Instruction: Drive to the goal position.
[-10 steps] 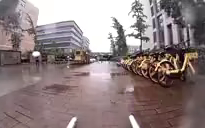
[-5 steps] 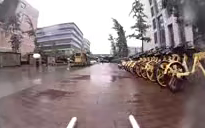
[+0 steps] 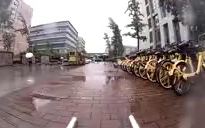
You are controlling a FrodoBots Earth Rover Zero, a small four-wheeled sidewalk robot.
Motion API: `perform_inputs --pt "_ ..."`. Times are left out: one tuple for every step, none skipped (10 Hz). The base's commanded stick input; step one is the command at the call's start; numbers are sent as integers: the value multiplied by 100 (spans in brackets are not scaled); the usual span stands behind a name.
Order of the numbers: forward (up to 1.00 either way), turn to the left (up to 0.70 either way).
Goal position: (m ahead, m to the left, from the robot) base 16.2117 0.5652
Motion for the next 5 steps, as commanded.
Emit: perform_inputs --pt "70 0" --pt "70 0" --pt "70 0" --pt "70 -8" --pt "70 -14"
